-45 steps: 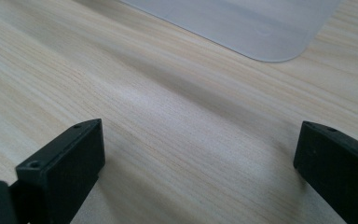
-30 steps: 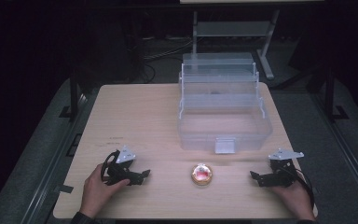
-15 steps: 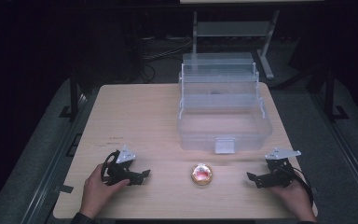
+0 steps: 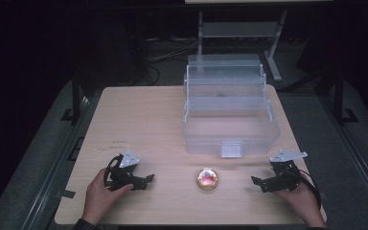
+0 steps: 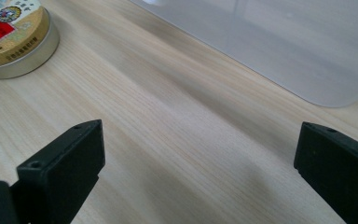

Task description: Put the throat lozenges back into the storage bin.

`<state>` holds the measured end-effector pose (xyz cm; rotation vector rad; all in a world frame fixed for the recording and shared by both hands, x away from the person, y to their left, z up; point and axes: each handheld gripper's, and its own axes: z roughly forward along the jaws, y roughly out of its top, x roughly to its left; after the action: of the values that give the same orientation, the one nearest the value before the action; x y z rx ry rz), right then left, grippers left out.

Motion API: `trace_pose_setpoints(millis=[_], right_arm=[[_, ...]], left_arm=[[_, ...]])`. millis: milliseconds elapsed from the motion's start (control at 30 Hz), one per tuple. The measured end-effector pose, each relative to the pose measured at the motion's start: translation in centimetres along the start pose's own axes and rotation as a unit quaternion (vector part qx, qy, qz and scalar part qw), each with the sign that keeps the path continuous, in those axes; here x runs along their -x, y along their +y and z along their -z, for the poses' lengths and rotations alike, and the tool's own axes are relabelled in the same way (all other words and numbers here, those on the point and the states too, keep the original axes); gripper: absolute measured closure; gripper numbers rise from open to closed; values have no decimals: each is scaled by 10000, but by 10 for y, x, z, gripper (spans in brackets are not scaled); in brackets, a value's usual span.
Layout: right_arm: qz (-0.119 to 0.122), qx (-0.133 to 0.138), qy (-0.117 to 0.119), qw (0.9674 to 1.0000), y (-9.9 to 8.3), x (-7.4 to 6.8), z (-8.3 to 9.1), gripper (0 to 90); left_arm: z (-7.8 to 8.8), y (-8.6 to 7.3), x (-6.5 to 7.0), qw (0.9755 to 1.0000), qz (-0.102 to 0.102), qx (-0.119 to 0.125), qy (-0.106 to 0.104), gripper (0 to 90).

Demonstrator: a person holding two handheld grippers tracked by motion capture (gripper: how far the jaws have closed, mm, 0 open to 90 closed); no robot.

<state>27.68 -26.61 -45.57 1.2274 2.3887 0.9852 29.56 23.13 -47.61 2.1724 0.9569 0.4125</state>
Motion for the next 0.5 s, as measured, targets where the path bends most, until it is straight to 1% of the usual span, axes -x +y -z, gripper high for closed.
trace_pose_setpoints(millis=[167,500], right_arm=[[153,-54,78,9998,6,-7,-1,14],[293,-81,194,9993,14,-15,-3,14]], left_arm=[[0,0,0,10000,2,1,-2,109],[0,0,0,10000,0,1,-2,109]])
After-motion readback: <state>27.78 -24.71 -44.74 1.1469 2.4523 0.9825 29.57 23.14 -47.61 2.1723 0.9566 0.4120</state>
